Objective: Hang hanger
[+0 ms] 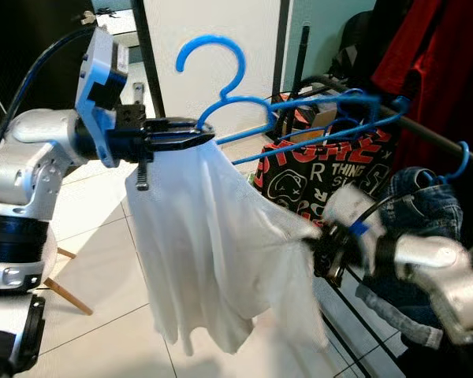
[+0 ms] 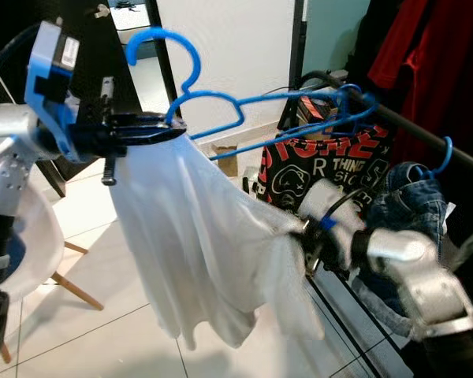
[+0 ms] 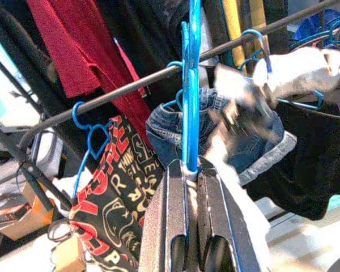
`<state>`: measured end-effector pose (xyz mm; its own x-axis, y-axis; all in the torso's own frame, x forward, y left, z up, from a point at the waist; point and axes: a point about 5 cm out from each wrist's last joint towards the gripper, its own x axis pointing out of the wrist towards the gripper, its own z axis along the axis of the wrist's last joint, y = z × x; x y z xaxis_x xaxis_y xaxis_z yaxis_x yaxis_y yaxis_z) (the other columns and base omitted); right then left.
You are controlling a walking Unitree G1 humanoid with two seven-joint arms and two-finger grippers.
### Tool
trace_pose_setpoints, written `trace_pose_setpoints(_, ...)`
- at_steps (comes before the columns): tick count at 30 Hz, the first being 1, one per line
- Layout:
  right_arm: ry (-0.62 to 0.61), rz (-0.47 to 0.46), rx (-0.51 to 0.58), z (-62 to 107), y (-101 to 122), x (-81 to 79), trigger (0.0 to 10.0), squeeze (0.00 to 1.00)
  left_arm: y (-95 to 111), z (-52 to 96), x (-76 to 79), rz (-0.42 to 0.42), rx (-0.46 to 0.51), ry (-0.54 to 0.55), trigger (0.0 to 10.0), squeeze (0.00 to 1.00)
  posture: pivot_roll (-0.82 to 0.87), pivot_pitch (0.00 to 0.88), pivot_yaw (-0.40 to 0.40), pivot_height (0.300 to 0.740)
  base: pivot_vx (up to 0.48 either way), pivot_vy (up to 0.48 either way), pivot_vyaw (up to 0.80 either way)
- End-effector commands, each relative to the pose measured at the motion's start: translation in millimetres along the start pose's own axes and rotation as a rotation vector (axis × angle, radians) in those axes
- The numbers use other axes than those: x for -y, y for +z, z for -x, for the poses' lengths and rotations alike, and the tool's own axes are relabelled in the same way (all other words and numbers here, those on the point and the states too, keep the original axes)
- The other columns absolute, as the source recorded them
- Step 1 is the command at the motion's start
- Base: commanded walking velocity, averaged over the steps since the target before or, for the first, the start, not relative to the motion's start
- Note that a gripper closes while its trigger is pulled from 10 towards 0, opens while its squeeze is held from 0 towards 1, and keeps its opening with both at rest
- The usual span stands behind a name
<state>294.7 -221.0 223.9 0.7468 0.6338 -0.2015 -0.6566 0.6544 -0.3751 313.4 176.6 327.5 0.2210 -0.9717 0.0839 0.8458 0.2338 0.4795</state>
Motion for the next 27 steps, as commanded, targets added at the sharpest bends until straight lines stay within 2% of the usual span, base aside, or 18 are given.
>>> trace_pose_setpoints(1, -0.044, -0.008, 0.055, 3.0, 6, 6.9, 0.0, 0.00, 5, 11.0, -2.4, -0.028, -0.015, 0.035, 10.0, 0.00, -0.03, 0.000, 0.017, 0.740, 0.000, 0.000, 0.00)
trace_pose_setpoints(2, -0.126, -0.009, 0.176, 10.5, 26, 22.8, 0.0, 0.00, 9, 11.6, -1.8, -0.029, 0.021, 0.066, 10.0, 0.00, -0.02, 0.000, 0.013, 0.740, 0.000, 0.000, 0.00)
trace_pose_setpoints(5, -0.126, -0.009, 0.176, 10.5, 26, 22.8, 0.0, 0.00, 9, 11.6, -1.8, -0.029, 0.021, 0.066, 10.0, 0.00, -0.02, 0.000, 0.013, 0.740, 0.000, 0.000, 0.00)
trace_pose_setpoints(6, -0.177, -0.006, 0.267, 15.0, 41, 32.2, 0.0, 0.00, 12, 10.4, -1.2, -0.029, 0.058, 0.087, 10.0, 0.00, -0.02, 0.000, 0.011, 0.740, 0.000, 0.000, 0.00)
trace_pose_setpoints(7, -0.177, -0.006, 0.267, 15.0, 41, 32.2, 0.0, 0.00, 12, 10.4, -1.2, -0.029, 0.058, 0.087, 10.0, 0.00, -0.02, 0.000, 0.011, 0.740, 0.000, 0.000, 0.00)
trace_pose_setpoints(8, -0.226, -0.008, 0.343, 18.3, 52, 39.5, 0.0, 0.00, 14, 10.3, -0.6, -0.027, 0.083, 0.102, 10.0, 0.00, -0.02, 0.000, 0.012, 0.740, 0.000, 0.000, 0.00)
trace_pose_setpoints(10, -0.226, -0.008, 0.343, 18.3, 52, 39.5, 0.0, 0.00, 14, 10.3, -0.6, -0.027, 0.083, 0.102, 10.0, 0.00, -0.02, 0.000, 0.012, 0.740, 0.000, 0.000, 0.00)
trace_pose_setpoints(11, -0.259, -0.010, 0.390, 19.3, 59, 43.6, 0.0, 0.00, 14, 10.6, 0.8, -0.021, 0.096, 0.109, 10.0, 0.00, -0.02, 0.000, 0.011, 0.740, 0.000, 0.000, 0.00)
trace_pose_setpoints(19, -0.253, 0.002, 0.415, 15.6, 65, 41.9, 0.0, 0.00, 11, 14.4, 3.3, -0.003, 0.079, 0.108, 10.0, 0.00, -0.02, 0.000, 0.013, 0.740, 0.000, 0.000, 0.00)
trace_pose_setpoints(22, -0.224, 0.022, 0.426, 12.9, 70, 38.4, 0.0, 0.00, 7, 18.4, 4.7, 0.011, 0.044, 0.100, 10.0, 0.00, -0.01, 0.000, 0.016, 0.740, 0.000, 0.000, 0.00)
trace_pose_setpoints(25, -0.194, 0.053, 0.395, 12.3, 69, 36.8, 0.0, 0.00, 1, 24.9, 8.4, 0.016, -0.039, 0.058, 10.0, 0.00, -0.01, 0.000, 0.015, 0.740, 0.000, 0.000, 0.00)
trace_pose_setpoints(27, -0.194, 0.053, 0.395, 12.3, 69, 36.8, 0.0, 0.00, 1, 24.9, 8.4, 0.016, -0.039, 0.058, 10.0, 0.00, -0.01, 0.000, 0.015, 0.740, 0.000, 0.000, 0.00)
